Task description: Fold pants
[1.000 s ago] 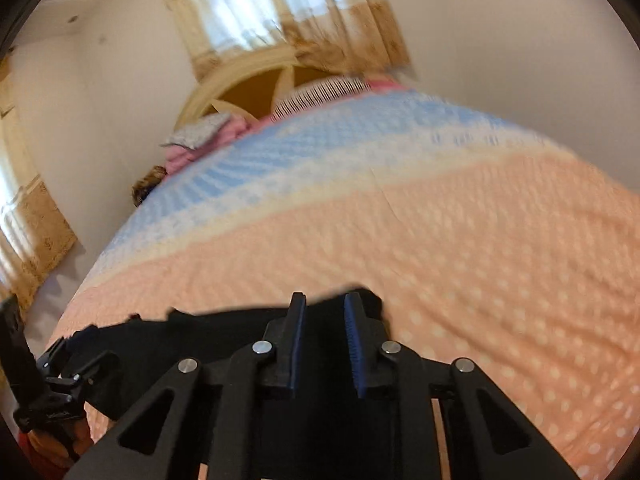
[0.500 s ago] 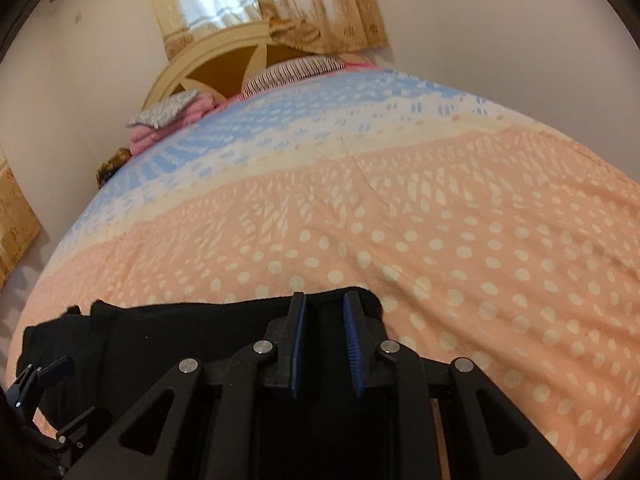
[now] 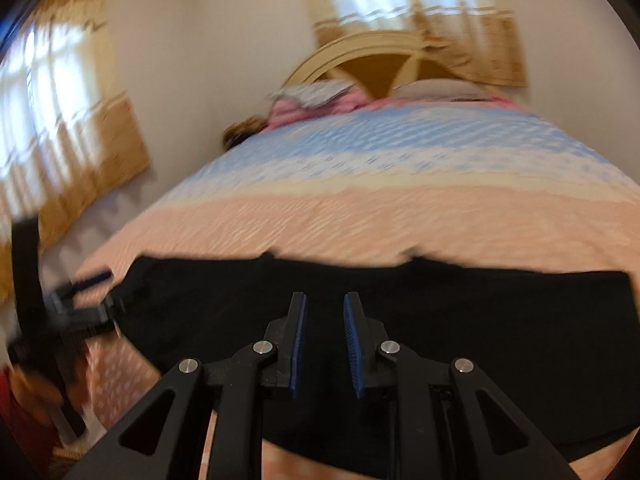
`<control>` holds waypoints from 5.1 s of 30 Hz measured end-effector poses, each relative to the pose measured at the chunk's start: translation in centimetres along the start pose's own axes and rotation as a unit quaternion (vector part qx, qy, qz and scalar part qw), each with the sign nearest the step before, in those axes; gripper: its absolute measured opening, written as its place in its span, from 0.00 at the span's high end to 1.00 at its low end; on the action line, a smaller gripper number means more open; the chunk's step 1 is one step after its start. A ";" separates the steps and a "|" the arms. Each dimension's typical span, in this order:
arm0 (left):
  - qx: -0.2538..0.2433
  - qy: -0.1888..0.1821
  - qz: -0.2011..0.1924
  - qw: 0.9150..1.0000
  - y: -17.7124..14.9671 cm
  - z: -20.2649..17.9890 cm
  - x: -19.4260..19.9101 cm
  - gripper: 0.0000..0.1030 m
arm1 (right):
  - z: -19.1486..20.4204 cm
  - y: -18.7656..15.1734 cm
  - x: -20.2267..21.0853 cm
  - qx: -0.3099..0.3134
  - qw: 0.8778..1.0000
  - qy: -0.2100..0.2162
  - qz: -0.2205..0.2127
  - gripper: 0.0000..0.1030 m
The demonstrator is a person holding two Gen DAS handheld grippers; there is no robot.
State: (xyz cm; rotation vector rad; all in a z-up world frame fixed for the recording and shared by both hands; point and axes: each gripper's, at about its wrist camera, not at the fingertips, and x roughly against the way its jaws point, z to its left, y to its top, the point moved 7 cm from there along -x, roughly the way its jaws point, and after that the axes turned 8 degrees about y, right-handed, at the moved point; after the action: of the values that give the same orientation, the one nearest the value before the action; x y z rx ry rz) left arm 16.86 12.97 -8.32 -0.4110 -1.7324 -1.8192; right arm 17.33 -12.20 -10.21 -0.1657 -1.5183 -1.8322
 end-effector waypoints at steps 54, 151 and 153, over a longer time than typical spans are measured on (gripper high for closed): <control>0.170 -0.100 0.102 0.975 -4.1 7.9 -6.6 0.69 | 4.6 -5.2 -5.9 -0.079 0.994 0.071 0.038 0.51; -0.144 -0.171 0.001 0.975 -4.1 -22.6 5.0 0.34 | -19.6 -1.0 18.8 -0.145 0.988 -0.034 -0.028 0.64; -0.150 -0.165 -0.005 0.975 -4.1 -22.5 5.3 0.33 | -16.4 -1.7 17.8 -0.096 0.995 -0.018 -0.014 0.68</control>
State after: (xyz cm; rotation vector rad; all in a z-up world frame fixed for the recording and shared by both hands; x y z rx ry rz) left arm 14.09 -10.24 -10.81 -0.8731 -1.6663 -2.1220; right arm 9.11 -34.78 -6.92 -0.2715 -1.3721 -2.0061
